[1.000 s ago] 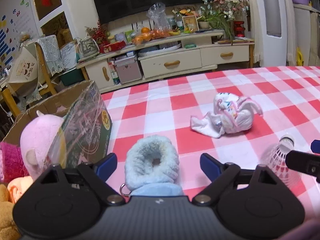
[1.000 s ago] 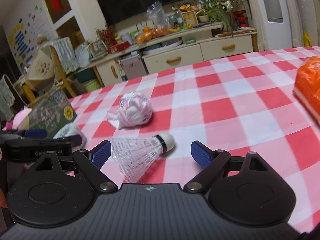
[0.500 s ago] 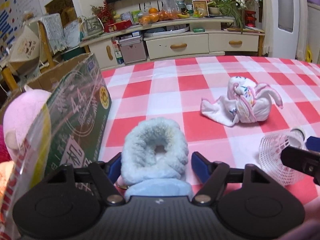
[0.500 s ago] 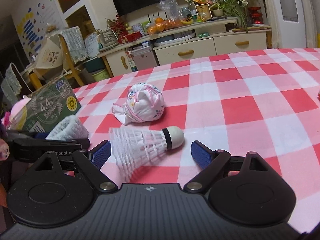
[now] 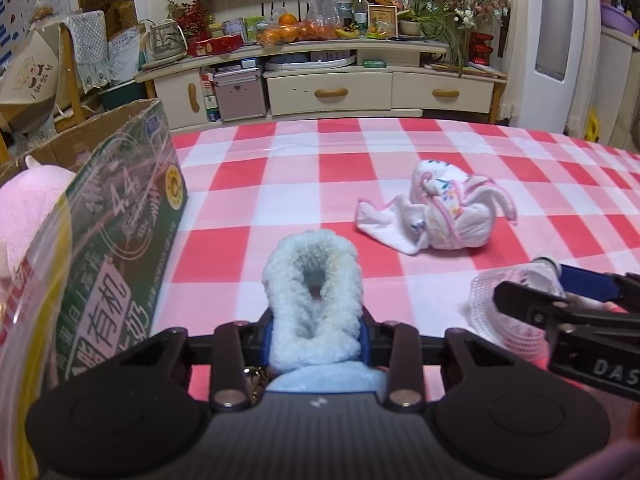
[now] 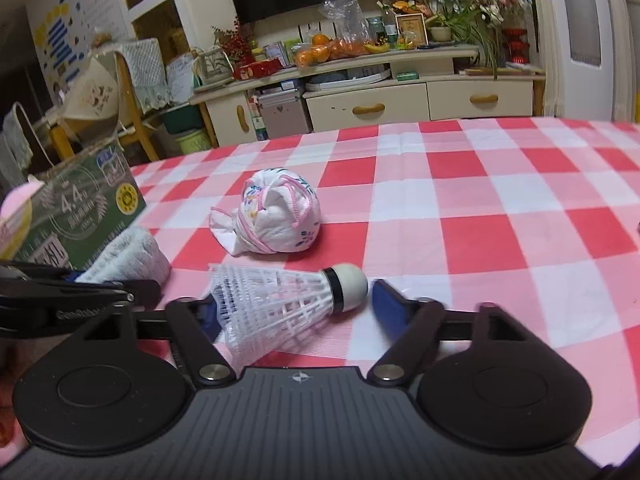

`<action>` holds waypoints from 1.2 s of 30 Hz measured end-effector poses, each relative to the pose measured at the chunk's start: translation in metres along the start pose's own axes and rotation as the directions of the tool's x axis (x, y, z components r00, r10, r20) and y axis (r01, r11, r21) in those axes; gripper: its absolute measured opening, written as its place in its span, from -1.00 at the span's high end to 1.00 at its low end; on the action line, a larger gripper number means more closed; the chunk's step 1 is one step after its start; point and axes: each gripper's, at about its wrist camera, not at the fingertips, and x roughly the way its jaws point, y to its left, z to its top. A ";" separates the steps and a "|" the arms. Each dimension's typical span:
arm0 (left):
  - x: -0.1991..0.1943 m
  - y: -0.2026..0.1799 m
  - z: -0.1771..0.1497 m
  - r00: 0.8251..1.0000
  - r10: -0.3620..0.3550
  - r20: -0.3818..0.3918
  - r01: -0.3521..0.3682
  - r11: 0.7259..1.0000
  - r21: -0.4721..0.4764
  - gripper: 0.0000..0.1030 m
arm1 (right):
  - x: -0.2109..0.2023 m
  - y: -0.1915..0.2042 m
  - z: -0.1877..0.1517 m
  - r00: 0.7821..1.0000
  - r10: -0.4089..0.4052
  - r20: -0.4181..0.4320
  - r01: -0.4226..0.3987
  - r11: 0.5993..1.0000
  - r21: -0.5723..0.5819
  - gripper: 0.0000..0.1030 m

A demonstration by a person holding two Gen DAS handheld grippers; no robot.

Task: Organize soft objects
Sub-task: 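Grasp the pale blue fluffy slipper with the left gripper while the right reaches for the white shuttlecock, then close the right gripper on the white shuttlecock while the left holds the slipper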

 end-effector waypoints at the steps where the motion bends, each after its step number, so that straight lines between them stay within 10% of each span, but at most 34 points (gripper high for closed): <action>1: -0.001 0.000 0.000 1.000 -0.010 -0.001 0.010 1.000 -0.006 0.35 | 0.000 -0.001 0.000 1.000 0.001 -0.001 -0.001 1.000 -0.004 -0.62; 12: -0.021 0.005 0.001 0.995 -0.093 0.027 0.094 0.994 -0.056 0.38 | -0.006 -0.006 0.000 1.000 0.005 0.020 -0.005 1.000 0.004 -0.25; 13: -0.023 0.005 0.001 0.995 -0.097 0.031 0.099 0.993 -0.059 0.38 | -0.005 -0.006 0.000 1.000 0.001 0.019 -0.001 1.000 0.002 0.36; 14: -0.026 0.006 0.001 0.994 -0.104 0.035 0.106 0.992 -0.062 0.38 | -0.004 -0.006 -0.001 1.000 -0.004 0.010 0.004 1.000 0.000 0.55; 36: -0.067 0.034 0.003 0.962 -0.238 0.135 0.255 0.959 -0.127 0.38 | -0.034 0.010 -0.003 0.990 -0.052 0.129 0.062 0.995 -0.075 0.97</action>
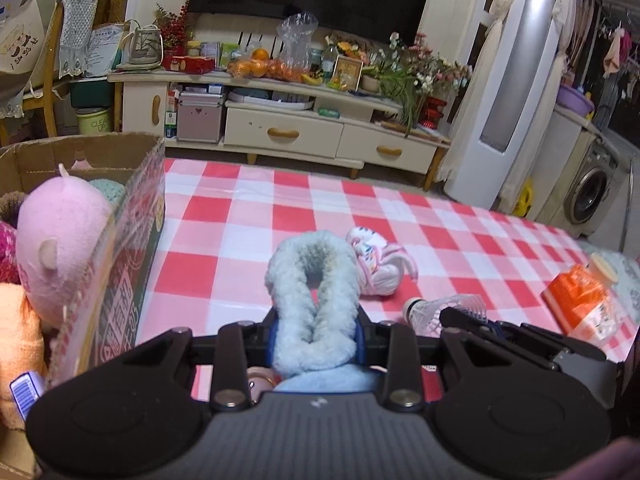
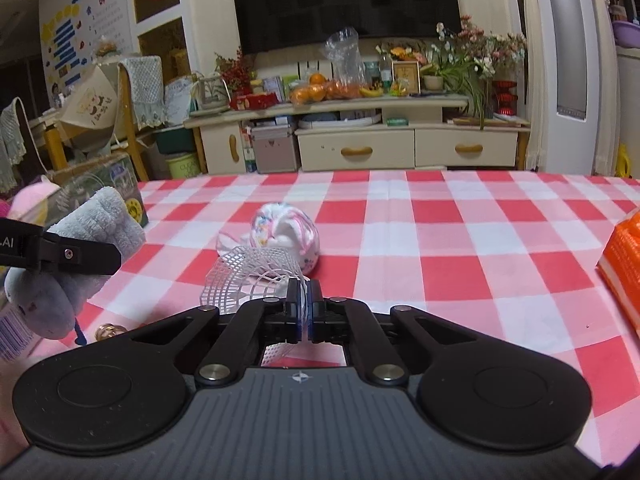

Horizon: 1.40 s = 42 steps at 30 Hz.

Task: Organize soft objects
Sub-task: 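Close the right gripper on the white shuttlecock while the left holds the slipper, then carry the slipper and shuttlecock into the box and open both grippers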

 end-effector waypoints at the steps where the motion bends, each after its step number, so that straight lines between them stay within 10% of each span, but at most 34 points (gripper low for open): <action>1: -0.002 0.002 0.001 1.000 -0.005 0.006 0.005 1.000 -0.005 0.38 | -0.002 0.001 0.001 1.000 0.003 0.006 -0.003 1.000 -0.001 0.97; 21: -0.060 0.055 0.028 0.981 -0.023 0.191 0.045 0.992 -0.115 0.38 | -0.048 0.047 0.055 0.970 0.194 0.146 -0.211 0.970 0.117 0.97; 42: -0.081 0.151 0.045 0.945 0.163 0.284 -0.060 0.938 -0.341 0.38 | -0.006 0.150 0.091 0.877 0.469 0.103 -0.479 0.869 0.123 0.97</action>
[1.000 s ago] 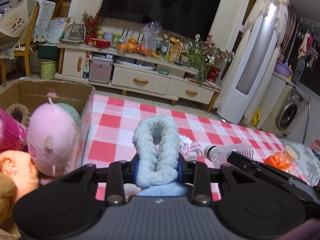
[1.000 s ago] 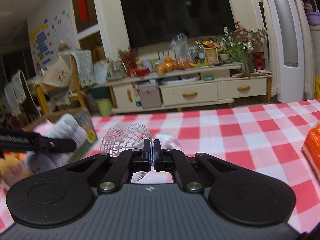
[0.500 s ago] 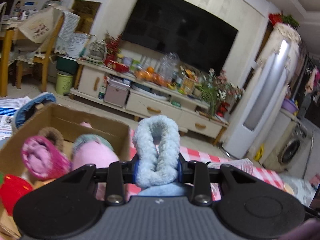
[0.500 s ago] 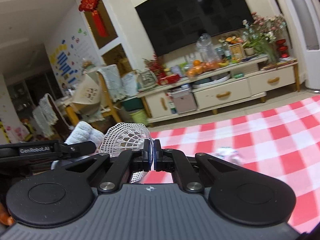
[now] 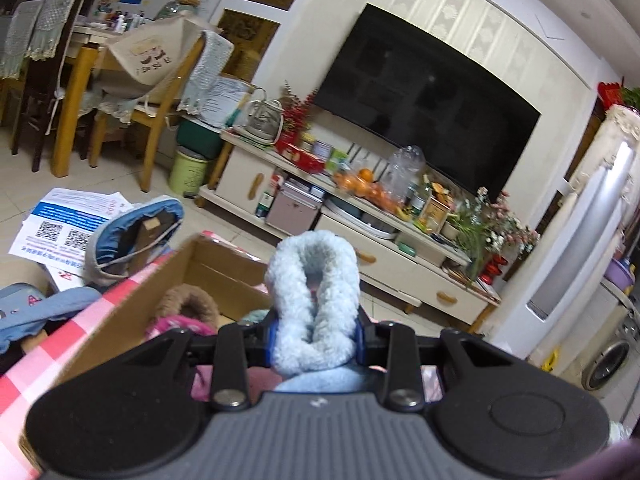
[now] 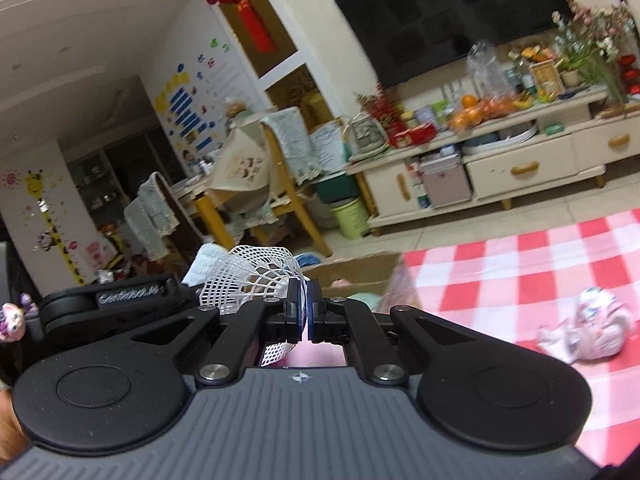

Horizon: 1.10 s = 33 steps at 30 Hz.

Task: Organize soft objects
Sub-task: 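Carry the slipper and shuttlecock into the box and open both grippers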

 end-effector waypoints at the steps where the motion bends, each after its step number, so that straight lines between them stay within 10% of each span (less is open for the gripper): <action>1: 0.001 0.002 0.001 1.000 0.005 -0.001 -0.005 1.000 -0.002 0.38 | 0.003 0.002 -0.002 1.000 0.003 -0.009 -0.003 1.000 -0.004 0.97; 15: 0.021 0.019 0.001 0.997 0.064 -0.040 -0.064 0.998 0.001 0.32 | -0.002 0.013 -0.036 0.978 0.011 -0.209 -0.004 1.000 0.030 0.91; 20: 0.023 0.018 0.000 0.995 0.090 -0.047 -0.089 0.996 0.006 0.05 | -0.002 0.018 -0.040 0.974 -0.021 -0.226 0.021 1.000 -0.005 0.47; 22: 0.021 0.016 0.000 0.995 0.096 -0.041 -0.095 0.995 0.007 -0.13 | -0.005 0.017 -0.040 0.975 -0.029 -0.219 0.029 1.000 -0.001 -0.11; 33: 0.006 0.001 0.001 0.992 0.122 0.014 -0.123 0.991 0.047 -0.62 | -0.037 0.007 -0.032 0.992 -0.089 -0.094 0.085 0.995 -0.046 -0.89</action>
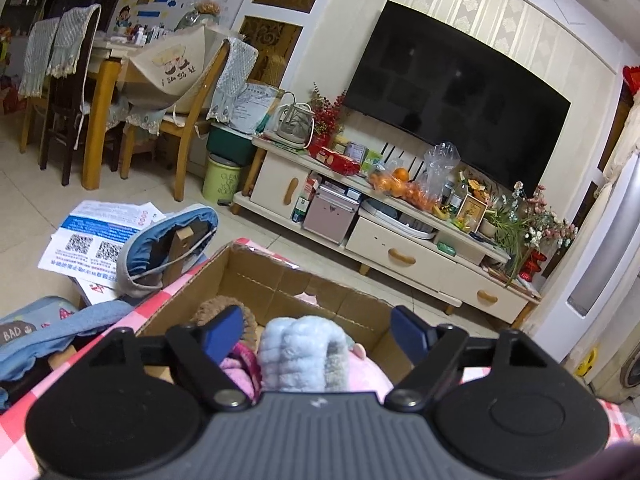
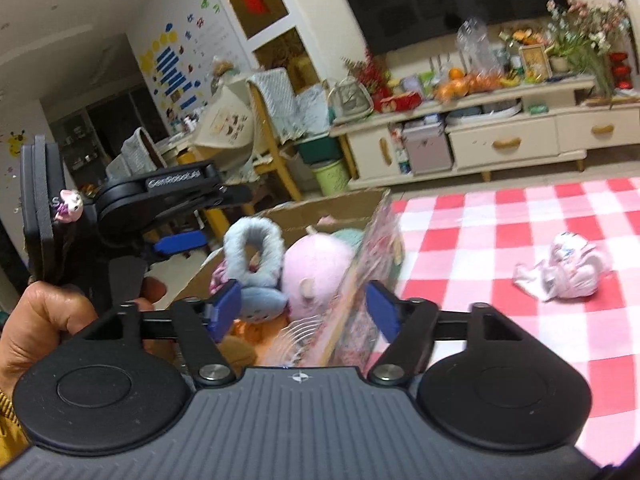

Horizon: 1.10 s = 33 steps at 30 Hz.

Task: Organize soft objects
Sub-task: 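Carry the slipper and shuttlecock into the box and open both grippers, then move both tools back from the box over the remaining toys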

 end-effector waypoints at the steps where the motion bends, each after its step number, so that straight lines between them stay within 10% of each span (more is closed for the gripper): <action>1: -0.001 -0.002 0.000 1.000 0.004 0.003 -0.004 1.000 0.010 -0.68 | -0.003 -0.002 0.000 1.000 -0.006 0.010 0.006 1.000 -0.004 -0.93; 33: -0.017 -0.065 -0.038 0.997 -0.065 -0.043 0.073 0.973 0.221 -0.98 | -0.048 -0.063 -0.007 0.943 -0.290 0.164 0.284 0.957 0.059 -1.00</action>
